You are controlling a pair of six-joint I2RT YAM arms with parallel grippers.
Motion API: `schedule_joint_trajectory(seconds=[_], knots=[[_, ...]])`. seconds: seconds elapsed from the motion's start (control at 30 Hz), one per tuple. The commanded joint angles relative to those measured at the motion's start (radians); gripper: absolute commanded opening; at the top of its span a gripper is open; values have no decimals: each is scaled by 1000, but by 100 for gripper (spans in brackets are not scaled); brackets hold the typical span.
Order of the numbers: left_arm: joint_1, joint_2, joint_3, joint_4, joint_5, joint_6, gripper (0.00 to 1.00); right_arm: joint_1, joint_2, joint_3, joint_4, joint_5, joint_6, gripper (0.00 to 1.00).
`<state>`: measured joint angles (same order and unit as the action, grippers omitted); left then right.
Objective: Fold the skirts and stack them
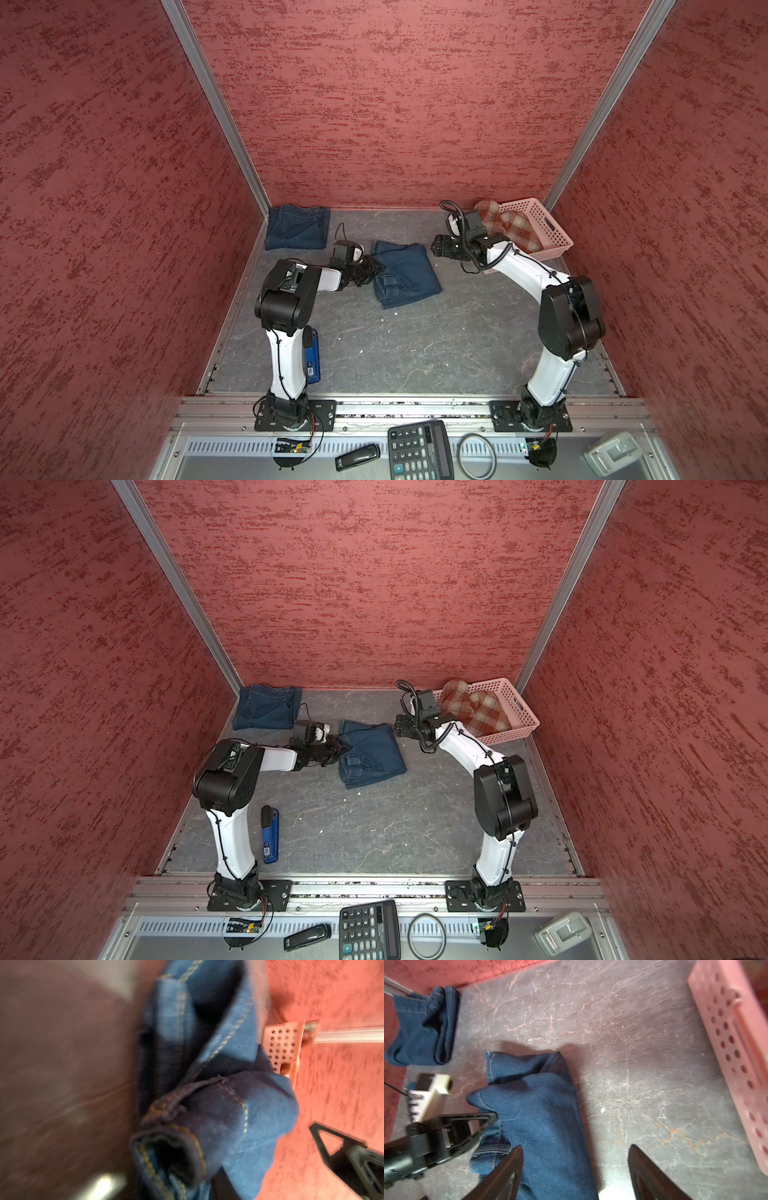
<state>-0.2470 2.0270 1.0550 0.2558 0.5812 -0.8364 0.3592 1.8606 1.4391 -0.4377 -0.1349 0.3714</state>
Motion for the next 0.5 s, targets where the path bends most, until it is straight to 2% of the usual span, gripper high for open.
schedule_joint_trajectory(seconds=[0.0, 0.23, 0.33, 0.47], knots=[[2, 36, 11, -105, -51, 43, 55, 7, 65, 44, 11, -5, -60, 81], [3, -42, 61, -259, -137, 165, 90, 4, 151, 50, 123, -102, -81, 89], [7, -56, 97, -333, -176, 228, 97, 4, 177, 39, 150, -118, -91, 91], [11, -34, 149, -402, -193, 288, 100, 4, 206, 38, 165, -107, -106, 91]])
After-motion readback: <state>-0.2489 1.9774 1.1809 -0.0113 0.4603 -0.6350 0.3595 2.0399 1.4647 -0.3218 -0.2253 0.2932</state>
